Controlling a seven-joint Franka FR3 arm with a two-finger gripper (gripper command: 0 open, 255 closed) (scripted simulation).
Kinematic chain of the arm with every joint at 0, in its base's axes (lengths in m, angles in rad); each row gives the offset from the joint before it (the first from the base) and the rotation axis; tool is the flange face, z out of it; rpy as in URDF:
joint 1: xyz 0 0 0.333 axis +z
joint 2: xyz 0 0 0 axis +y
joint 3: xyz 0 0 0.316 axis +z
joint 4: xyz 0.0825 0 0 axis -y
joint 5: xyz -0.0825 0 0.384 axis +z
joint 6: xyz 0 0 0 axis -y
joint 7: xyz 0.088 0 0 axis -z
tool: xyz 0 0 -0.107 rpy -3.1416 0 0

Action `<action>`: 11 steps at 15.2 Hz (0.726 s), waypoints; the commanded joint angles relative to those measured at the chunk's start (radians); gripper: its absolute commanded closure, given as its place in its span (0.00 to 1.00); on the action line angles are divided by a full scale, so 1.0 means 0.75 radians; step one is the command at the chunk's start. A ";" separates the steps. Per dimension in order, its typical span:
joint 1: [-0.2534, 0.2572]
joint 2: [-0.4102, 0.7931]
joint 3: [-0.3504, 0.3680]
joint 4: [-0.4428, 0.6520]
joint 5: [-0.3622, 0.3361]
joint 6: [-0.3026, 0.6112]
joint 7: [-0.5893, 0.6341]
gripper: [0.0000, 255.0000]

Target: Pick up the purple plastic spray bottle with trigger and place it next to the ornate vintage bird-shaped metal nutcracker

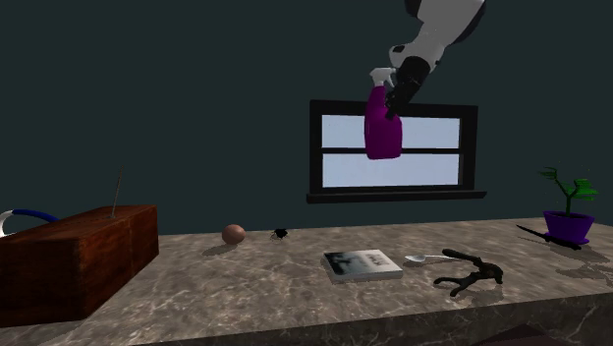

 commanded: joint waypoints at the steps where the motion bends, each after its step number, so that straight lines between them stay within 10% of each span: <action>1: -0.026 -0.017 -0.034 -0.010 -0.019 -0.032 -0.050 1.00; 11: -0.150 -0.028 -0.243 0.044 -0.106 -0.232 -0.319 1.00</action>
